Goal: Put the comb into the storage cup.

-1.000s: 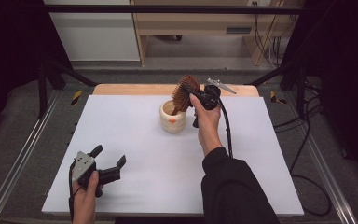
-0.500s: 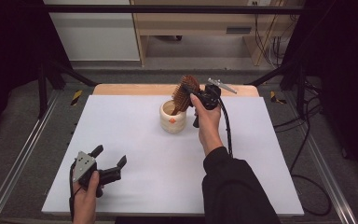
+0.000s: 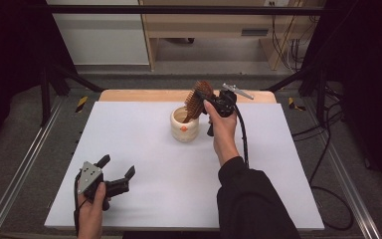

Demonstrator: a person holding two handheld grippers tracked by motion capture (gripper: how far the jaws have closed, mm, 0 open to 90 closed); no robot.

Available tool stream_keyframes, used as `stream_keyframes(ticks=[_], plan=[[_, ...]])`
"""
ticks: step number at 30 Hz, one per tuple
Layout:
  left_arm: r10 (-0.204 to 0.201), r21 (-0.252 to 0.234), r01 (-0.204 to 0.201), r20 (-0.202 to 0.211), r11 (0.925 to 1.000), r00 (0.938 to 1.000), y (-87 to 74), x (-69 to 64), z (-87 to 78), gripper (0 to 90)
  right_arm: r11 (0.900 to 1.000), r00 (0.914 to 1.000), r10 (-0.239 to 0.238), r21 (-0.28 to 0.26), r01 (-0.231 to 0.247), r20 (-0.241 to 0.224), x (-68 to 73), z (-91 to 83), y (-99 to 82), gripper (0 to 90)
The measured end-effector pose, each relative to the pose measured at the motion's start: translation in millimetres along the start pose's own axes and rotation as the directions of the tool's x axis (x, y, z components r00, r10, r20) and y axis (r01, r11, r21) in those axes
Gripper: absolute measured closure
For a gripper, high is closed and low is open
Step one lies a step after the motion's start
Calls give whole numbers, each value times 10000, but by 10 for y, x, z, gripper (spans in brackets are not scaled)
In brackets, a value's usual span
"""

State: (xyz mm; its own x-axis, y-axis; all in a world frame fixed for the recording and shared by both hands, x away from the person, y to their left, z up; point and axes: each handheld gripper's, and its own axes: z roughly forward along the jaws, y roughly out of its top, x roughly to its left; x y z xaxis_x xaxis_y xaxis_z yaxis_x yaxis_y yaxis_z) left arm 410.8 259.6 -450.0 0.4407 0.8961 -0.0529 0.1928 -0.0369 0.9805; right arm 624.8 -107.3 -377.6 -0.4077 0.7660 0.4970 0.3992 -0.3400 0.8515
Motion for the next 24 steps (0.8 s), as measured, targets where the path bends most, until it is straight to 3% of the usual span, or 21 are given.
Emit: stream_keyframes(ticks=[8, 17, 24], plan=[[24, 16, -24, -9, 10000, 10000, 0, -2, 1, 21, 10000, 10000, -64, 27, 64, -52, -4, -9, 9, 411], [-11, -4, 11, -14, 10000, 10000, 0, 0, -1, 21, 9999, 9999, -123, 116, 124, -81, 29, 2, 16, 329], [-19, -8, 19, -30, 10000, 10000, 0, 2, 0, 21, 9985, 9990, -454, 309, 455, -34, 65, 5, 30, 272]])
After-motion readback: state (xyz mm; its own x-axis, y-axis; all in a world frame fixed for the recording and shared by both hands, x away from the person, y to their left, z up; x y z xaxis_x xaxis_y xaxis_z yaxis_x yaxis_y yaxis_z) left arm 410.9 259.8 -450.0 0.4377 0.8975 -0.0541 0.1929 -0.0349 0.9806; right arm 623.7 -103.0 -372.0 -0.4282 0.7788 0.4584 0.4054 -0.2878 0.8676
